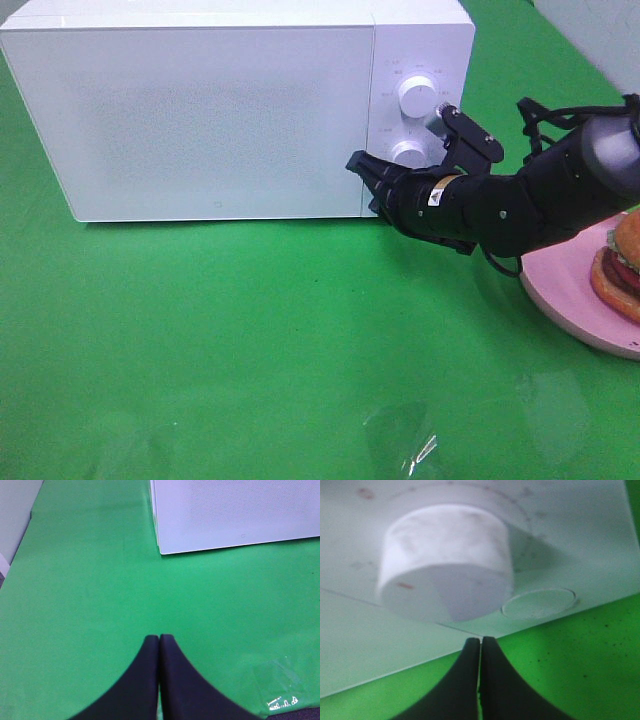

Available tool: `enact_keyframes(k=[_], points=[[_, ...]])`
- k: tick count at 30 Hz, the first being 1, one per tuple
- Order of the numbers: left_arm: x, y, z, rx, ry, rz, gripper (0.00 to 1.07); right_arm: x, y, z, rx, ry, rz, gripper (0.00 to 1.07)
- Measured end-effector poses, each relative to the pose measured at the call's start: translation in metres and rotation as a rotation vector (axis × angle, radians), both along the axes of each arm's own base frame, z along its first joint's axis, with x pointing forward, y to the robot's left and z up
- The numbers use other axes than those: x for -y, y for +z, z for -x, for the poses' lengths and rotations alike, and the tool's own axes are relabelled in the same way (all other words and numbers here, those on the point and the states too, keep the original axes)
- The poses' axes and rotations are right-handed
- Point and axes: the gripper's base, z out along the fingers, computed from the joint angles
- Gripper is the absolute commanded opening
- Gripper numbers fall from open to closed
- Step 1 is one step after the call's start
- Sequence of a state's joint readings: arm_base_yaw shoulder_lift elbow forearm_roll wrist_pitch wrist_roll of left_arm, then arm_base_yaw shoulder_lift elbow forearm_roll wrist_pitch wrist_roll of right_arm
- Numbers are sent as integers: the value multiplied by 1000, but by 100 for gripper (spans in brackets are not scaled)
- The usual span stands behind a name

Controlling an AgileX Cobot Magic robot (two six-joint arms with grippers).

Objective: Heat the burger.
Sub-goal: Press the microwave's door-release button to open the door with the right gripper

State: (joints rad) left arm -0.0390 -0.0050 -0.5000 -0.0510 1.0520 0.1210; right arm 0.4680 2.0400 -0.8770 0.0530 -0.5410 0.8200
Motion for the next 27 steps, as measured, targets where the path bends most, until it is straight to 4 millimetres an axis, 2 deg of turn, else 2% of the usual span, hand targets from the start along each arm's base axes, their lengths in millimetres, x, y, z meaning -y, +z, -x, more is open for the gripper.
enact_keyframes(k=[6,11,13,27], points=[[0,0,0,0,0,0,0,4,-10,-4,-35,-159,-150,0],[0,0,0,0,0,0,0,8,-11,-5,-28,-227,-196,0],[0,0,0,0,0,0,0,15,-12,-3,-17,-309,-232,0],[0,0,0,0,0,0,0,23,-14,-5,-3,-353,-262,0]])
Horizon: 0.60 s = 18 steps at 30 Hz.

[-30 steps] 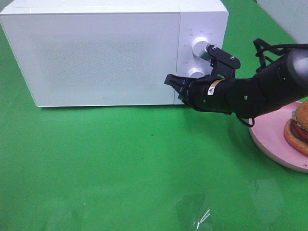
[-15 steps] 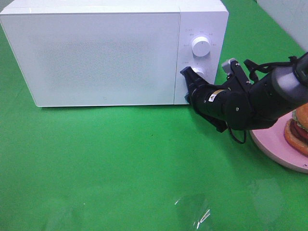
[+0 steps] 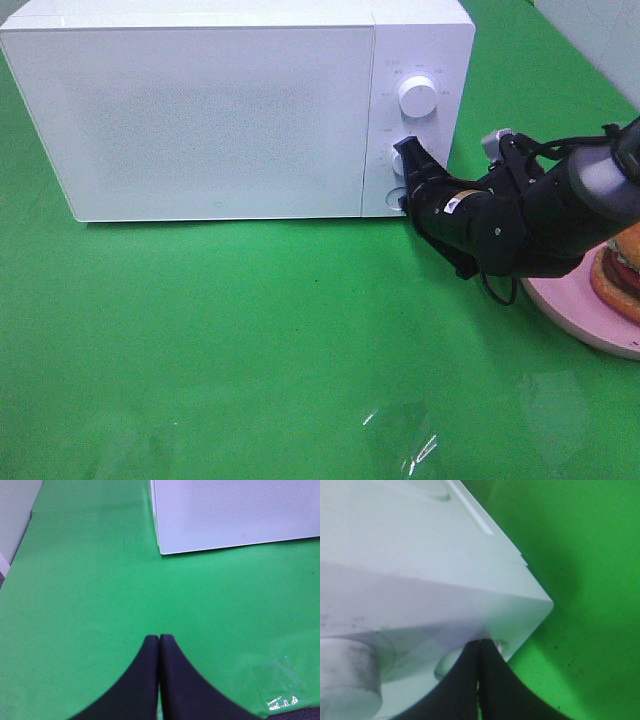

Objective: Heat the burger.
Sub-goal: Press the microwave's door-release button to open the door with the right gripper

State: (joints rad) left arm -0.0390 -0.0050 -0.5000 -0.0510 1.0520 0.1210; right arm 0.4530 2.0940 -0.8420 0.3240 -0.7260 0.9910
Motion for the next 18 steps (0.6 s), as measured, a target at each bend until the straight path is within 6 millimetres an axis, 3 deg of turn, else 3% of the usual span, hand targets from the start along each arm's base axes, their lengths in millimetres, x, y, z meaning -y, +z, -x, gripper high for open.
enact_keyframes(k=[18], points=[[0,0,0,0,0,0,0,-3,-16,-3,67,9,-140,0]])
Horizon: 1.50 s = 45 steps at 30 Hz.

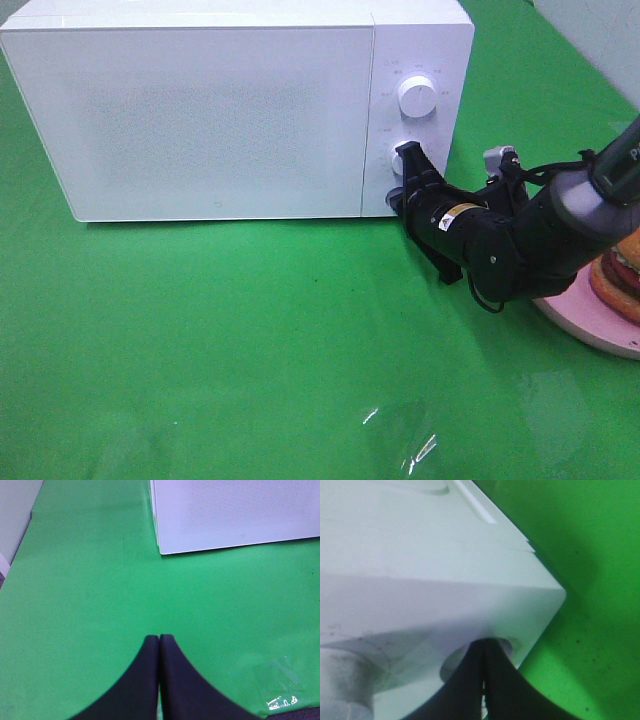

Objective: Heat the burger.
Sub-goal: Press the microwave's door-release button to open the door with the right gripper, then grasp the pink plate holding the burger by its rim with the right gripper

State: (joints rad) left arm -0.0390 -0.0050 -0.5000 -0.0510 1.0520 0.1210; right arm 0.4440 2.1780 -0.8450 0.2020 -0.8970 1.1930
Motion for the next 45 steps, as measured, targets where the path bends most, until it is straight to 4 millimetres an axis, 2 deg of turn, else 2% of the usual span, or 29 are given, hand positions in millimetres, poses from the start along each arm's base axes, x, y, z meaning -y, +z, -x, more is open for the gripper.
enact_keyframes(k=[8,23,29,30,33,34,39,45], points=[[0,0,0,0,0,0,0,-4,-1,-6,-19,0,-4,0],[0,0,0,0,0,0,0,-3,1,-4,-29,-4,-6,0],[0,0,0,0,0,0,0,6,13,11,-15,7,1,0],[0,0,0,0,0,0,0,11,20,17,15,8,-2,0],[0,0,0,0,0,0,0,13,26,20,35,9,-6,0],[0,0,0,0,0,0,0,18,33,27,57,14,-7,0],[0,0,0,0,0,0,0,23,29,52,18,112,78,0],[0,0,0,0,0,0,0,17,29,61,35,287,253,2]])
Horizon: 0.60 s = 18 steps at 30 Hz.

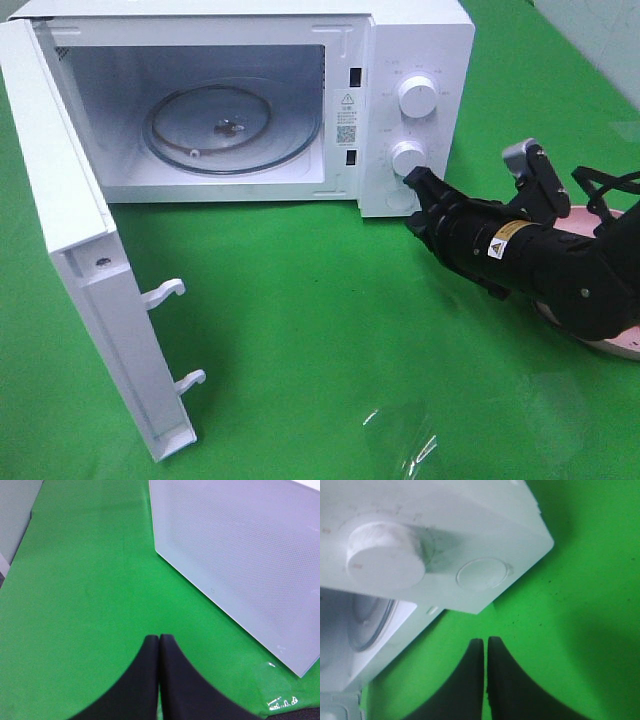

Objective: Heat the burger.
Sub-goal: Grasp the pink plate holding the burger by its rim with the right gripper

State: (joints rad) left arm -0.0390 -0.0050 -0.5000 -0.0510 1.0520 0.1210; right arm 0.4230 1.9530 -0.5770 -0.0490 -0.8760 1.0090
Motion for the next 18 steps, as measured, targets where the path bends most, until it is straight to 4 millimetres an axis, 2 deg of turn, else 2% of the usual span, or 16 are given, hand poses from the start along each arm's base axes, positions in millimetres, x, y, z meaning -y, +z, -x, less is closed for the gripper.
enact_keyframes(k=[4,10,13,16,17,18], points=[[0,0,0,0,0,0,0,-2,5,2,25,70,68,3],[0,0,0,0,0,0,0,-1,19,8,66,191,275,5],[0,0,0,0,0,0,0,2,31,11,78,258,424,6],[0,0,0,0,0,0,0,2,35,11,77,277,465,6],[0,0,0,0,0,0,0,3,47,9,53,325,569,7],[0,0,0,0,0,0,0,3,47,9,53,325,569,7]])
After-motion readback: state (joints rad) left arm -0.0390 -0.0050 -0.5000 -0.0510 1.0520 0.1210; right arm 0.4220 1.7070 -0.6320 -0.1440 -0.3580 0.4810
